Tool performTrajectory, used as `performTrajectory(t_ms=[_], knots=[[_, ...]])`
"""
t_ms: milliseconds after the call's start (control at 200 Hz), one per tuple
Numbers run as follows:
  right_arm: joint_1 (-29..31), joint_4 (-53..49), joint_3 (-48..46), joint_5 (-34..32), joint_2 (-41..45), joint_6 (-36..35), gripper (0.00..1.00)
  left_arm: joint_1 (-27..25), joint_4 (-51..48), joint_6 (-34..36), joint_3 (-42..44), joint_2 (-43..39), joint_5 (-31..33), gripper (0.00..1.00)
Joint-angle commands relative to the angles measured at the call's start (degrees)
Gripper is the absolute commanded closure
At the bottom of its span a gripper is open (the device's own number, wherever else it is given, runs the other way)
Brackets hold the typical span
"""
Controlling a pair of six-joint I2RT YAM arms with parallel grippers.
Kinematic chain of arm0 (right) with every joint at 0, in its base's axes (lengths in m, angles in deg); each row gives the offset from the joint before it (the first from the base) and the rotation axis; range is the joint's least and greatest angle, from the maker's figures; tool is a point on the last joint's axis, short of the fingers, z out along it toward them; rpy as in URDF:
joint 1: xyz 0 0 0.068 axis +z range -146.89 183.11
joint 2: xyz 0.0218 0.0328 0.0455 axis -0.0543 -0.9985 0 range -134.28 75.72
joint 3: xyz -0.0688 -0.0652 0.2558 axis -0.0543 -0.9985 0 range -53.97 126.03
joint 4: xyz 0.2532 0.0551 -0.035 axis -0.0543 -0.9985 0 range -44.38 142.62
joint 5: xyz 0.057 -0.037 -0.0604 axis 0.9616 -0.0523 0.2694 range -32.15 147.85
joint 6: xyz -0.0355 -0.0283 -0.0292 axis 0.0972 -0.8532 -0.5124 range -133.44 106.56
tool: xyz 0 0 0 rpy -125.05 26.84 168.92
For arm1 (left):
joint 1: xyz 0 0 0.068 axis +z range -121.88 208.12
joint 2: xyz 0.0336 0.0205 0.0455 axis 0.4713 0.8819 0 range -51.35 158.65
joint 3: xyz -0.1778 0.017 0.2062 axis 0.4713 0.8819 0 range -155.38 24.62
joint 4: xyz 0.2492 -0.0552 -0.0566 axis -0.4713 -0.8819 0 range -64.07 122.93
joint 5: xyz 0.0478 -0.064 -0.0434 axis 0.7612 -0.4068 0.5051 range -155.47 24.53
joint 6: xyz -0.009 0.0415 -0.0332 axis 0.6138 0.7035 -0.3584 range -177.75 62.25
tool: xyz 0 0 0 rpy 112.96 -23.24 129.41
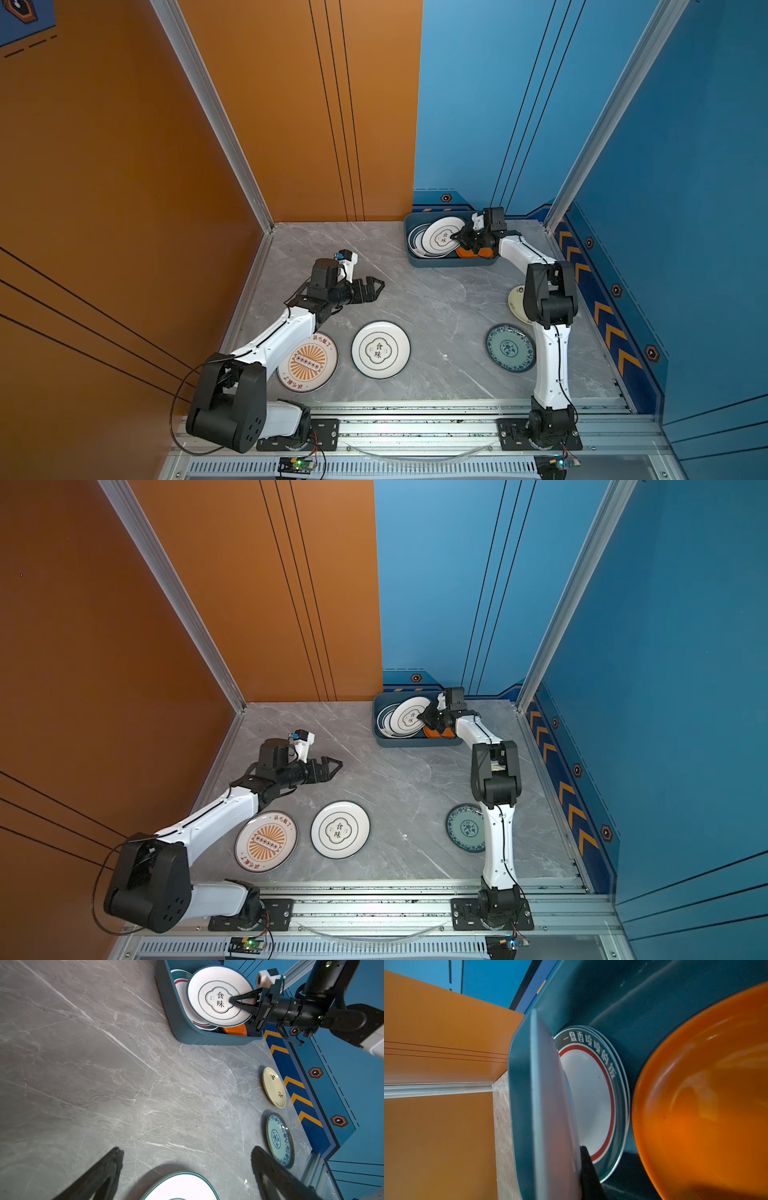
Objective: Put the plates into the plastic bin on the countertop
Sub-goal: 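Lower the white plate against the red-rimmed plate and open the right gripper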
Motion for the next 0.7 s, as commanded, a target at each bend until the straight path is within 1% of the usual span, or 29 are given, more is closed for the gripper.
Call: performTrajectory(t_ms=[0, 150, 350, 516, 696], knots=[[0.11, -0.26, 2.46, -0.46, -0.18, 0.74, 1.00, 0.48, 0.61, -0.01, 0.23, 0.11, -0.23, 0.02], [0.19, -1.46, 3.40, -0.38, -1.18, 0.61, 1.00, 0.57, 0.88, -0.19, 0.02, 0.63, -0.77, 0.02], [0.68, -4.33, 5.82, -0.36, -3.03, -0.35, 0.90, 0.66, 0.83, -0.36, 0.04, 0.82, -1.00, 0.02], [0.90, -5.57, 6.81, -0.54, -4.10, -0.48, 0.76, 0.56, 0.62, -0.36, 0.11, 0.66, -1.09, 0.02], [0.99, -6.66, 7.27, -0.67, -4.39, -0.89, 0.71, 0.48, 0.30, -0.45, 0.09, 0.38, -1.11, 0.02]])
